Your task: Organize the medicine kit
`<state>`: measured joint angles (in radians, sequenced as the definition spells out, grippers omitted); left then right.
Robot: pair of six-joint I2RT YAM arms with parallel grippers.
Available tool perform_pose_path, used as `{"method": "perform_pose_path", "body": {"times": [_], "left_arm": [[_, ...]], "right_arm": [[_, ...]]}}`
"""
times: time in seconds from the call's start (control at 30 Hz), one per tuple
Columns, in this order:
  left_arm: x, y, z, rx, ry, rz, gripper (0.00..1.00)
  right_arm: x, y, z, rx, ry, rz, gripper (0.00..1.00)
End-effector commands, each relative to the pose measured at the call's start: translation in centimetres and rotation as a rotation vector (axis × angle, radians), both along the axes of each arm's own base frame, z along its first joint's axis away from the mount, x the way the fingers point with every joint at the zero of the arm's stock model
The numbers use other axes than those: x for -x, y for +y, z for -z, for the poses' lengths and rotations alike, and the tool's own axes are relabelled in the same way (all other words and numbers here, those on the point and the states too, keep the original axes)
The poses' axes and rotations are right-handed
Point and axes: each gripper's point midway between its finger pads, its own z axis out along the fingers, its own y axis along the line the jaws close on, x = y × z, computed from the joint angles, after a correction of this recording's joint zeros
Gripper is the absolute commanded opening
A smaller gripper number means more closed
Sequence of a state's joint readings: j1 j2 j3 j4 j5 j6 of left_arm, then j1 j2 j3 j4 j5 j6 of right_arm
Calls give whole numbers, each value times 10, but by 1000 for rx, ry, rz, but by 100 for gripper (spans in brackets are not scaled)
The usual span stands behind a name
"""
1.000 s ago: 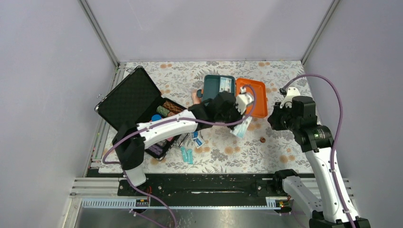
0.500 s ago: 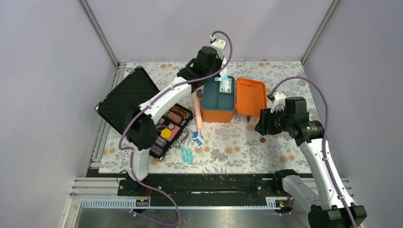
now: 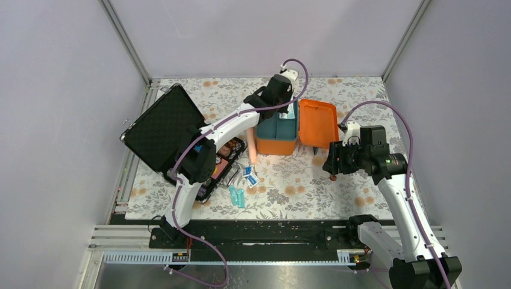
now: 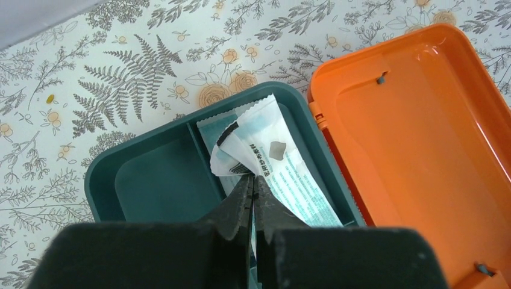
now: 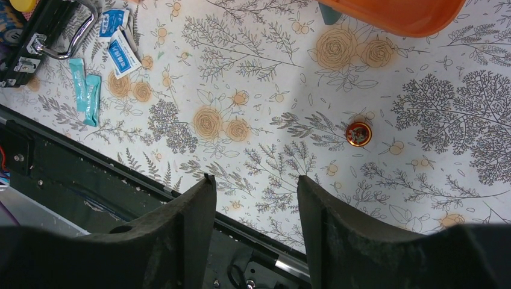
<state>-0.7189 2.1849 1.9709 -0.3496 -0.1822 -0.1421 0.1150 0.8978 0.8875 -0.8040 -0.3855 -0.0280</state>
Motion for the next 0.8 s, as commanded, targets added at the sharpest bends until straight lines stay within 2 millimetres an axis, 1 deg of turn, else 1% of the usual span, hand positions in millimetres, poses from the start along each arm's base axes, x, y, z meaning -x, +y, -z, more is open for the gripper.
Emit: {"method": "perform_pose_path", "body": {"times": [0.0, 0.2, 0.37, 0.47, 0.5, 0.57, 0.63, 0.67, 0.77], "left_arm": [[-16, -9, -25, 34, -91, -18, 0], [-24, -12, -11, 7, -101, -22, 0], [-31, -11, -4, -30, -125, -35, 0], [-32, -11, -4, -30, -125, -35, 0], [-31, -11, -5, -28, -123, -34, 7], [-29, -10, -13, -18, -125, -37, 27], [-26, -8, -22, -6, -126, -40, 42], [-24, -7, -29, 5, -128, -41, 45], [-20, -2, -47, 57, -116, -45, 47]], "right_arm": [[1, 1, -3, -13, -9, -2, 59], [2, -1, -4, -1, -15, 3, 60], [3, -2, -2, 6, -14, -2, 60], [3, -3, -1, 11, -13, -2, 60], [3, -3, 0, 11, -10, -3, 60], [3, -4, 1, 13, -8, -1, 60], [3, -4, 1, 13, -6, 1, 60], [3, -5, 2, 15, -5, 3, 60], [3, -6, 3, 17, -4, 6, 61]]}}
